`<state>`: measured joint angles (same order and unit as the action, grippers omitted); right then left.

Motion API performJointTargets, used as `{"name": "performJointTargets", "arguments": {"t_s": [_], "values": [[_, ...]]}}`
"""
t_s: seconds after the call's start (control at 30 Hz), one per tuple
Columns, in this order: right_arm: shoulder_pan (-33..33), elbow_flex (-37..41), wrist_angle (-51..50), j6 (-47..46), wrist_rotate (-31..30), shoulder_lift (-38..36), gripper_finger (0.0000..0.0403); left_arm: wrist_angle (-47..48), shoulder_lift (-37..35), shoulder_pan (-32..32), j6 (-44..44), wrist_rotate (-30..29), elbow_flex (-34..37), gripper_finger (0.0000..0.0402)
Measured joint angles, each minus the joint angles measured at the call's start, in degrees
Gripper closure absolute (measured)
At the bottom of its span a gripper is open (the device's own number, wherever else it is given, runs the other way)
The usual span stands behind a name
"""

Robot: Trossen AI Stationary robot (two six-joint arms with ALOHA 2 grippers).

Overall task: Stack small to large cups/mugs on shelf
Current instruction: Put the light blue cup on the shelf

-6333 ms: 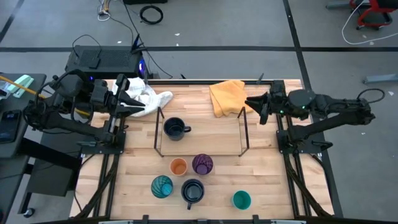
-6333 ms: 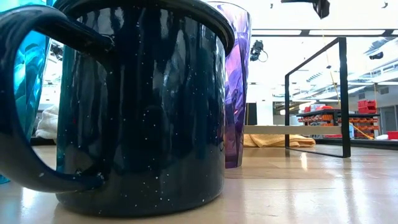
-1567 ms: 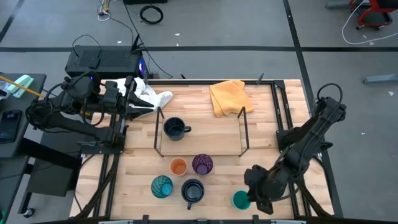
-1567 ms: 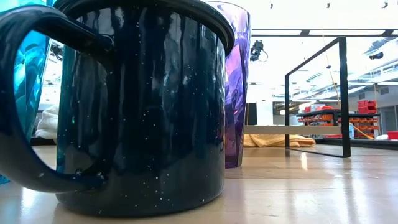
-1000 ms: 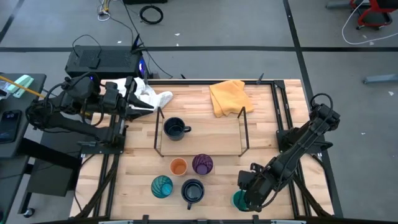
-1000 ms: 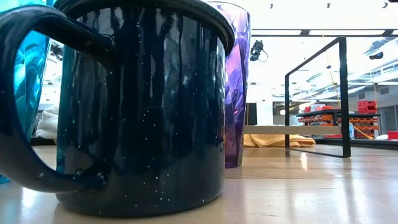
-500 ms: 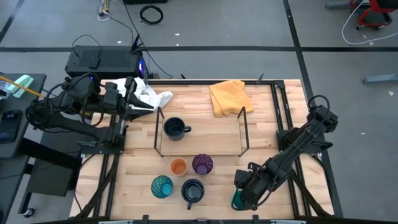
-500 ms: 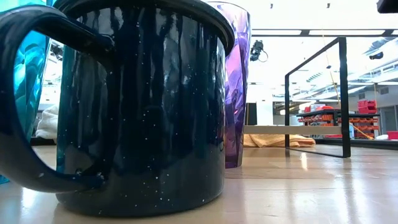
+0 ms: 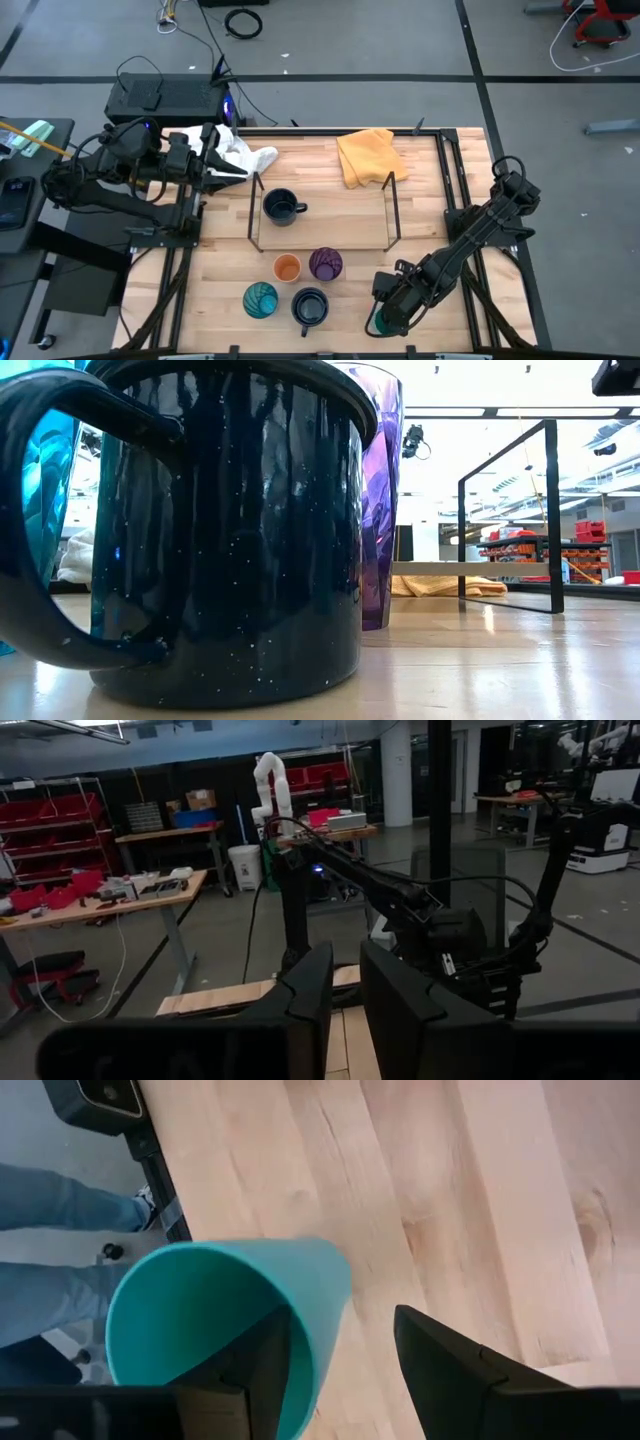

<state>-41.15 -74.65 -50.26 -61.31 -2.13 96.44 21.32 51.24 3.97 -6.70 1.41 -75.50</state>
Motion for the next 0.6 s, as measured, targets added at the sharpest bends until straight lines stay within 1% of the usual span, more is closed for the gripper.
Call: {"name": "performJointTargets", "arguments": {"t_s": [0.13, 0.3, 0.47, 0.53, 0.6], "values": [[0.3, 0.6, 1.2, 0.0, -0.2, 0.0, 0.0224, 0.0, 0.0, 0.0, 0.0, 0.0, 0.0, 0.0336], [0.3, 2.8, 5.2, -0.5, 0.1, 0.0, 0.0228, 0.0, 0.0, 0.0, 0.0, 0.0, 0.0, 0.0333], [0.3, 3.2, 5.7, -0.9, 0.3, 0.0, 0.0233, 0.0, 0.0, 0.0, 0.0, 0.0, 0.0, 0.0337], [0.5, 3.3, 5.7, -0.8, 0.3, 0.0, 0.0246, 0.0, 0.0, 0.0, 0.0, 0.0, 0.0, 0.0336], [0.6, 3.2, 5.7, -0.7, 0.3, 0.0, 0.0274, 0.0, 0.0, 0.0, 0.0, 0.0, 0.0, 0.0334]]}}
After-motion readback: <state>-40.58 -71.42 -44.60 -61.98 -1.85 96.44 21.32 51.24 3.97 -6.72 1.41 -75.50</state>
